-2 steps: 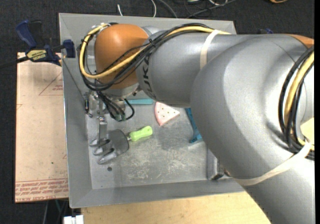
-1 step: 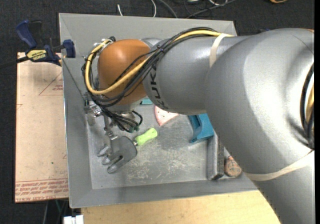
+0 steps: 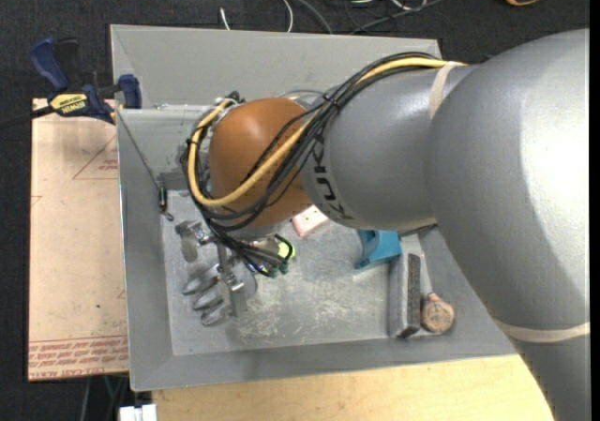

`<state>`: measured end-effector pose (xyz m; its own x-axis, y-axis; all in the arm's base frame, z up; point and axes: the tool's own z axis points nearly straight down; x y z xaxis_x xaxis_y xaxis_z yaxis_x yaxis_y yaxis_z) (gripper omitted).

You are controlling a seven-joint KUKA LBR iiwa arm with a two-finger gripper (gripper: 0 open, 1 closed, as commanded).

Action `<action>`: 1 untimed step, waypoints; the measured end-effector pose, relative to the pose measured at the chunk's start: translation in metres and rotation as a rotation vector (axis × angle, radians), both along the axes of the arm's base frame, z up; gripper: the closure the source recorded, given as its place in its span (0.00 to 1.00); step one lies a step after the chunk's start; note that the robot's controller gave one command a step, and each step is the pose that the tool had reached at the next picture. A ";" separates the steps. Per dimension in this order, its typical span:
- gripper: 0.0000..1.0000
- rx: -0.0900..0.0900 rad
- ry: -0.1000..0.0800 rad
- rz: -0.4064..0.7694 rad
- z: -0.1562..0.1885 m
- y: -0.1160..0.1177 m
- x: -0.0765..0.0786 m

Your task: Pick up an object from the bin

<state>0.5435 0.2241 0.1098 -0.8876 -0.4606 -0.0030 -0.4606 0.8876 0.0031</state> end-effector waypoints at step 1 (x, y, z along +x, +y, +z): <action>0.00 0.000 0.000 -0.270 0.008 -0.004 -0.022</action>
Offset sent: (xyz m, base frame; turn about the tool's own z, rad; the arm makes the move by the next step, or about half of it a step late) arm -0.0220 -0.0120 -0.0203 0.1640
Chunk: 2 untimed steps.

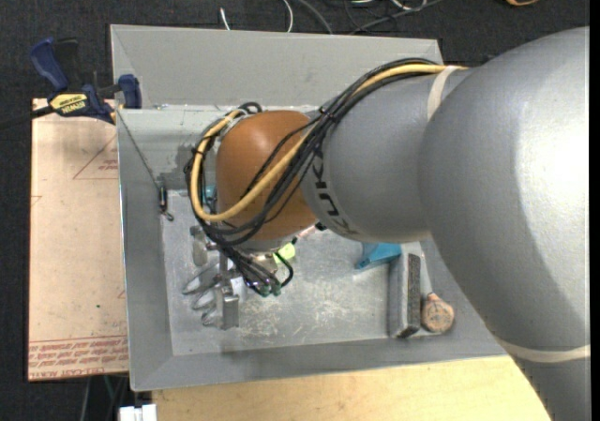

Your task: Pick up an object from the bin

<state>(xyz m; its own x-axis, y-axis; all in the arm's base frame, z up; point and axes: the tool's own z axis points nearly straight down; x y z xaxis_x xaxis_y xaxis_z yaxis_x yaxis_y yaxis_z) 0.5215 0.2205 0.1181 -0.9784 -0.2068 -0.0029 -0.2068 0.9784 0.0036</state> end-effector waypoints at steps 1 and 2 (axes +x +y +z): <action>0.00 0.001 -0.001 0.096 -0.023 -0.006 0.000; 1.00 0.006 -0.007 -0.088 -0.044 -0.031 -0.024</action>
Offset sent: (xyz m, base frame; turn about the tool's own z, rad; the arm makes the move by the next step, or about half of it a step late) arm -0.0259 -0.0322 -0.0465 0.0887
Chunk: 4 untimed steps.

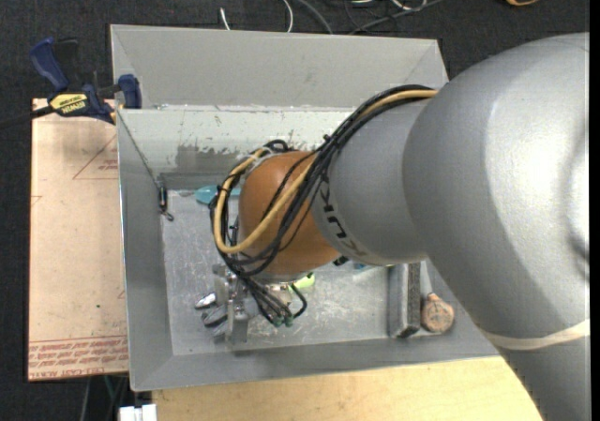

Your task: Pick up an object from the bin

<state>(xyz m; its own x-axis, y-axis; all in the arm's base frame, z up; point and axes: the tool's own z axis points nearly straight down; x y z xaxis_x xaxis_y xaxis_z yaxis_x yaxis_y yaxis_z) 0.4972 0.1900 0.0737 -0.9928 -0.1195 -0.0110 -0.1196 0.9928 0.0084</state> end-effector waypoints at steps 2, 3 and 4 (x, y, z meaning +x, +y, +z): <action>1.00 0.001 0.000 -0.001 0.000 0.000 0.000; 1.00 0.001 0.001 -0.001 0.000 0.000 0.000; 1.00 0.001 0.001 0.000 0.000 0.000 0.000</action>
Offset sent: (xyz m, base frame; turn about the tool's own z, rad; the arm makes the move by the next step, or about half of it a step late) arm 0.0000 0.0000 0.0000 0.0000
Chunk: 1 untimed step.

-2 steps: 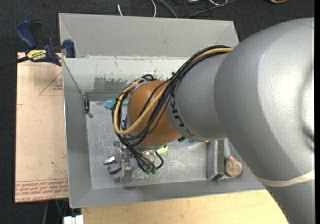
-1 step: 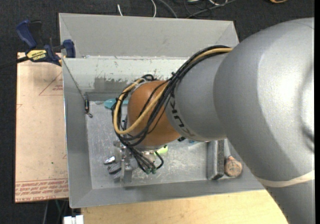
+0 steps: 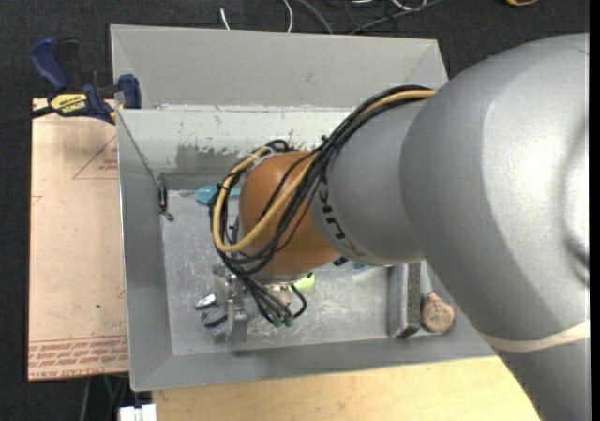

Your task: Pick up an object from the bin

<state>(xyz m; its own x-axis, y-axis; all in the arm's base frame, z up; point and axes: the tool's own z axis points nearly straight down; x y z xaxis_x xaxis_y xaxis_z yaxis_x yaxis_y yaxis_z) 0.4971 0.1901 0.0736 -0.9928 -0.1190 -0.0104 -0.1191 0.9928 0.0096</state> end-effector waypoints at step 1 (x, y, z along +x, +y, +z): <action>1.00 0.000 -0.010 0.233 0.000 -0.007 -0.007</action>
Offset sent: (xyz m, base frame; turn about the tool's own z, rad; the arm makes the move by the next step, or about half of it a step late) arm -0.0104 -0.0089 0.0914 -0.0203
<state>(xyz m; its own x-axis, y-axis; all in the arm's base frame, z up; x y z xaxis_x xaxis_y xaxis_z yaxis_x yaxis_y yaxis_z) 0.4901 0.1833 0.0734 -0.9385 -0.3447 -0.0204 -0.3449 0.9386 0.0077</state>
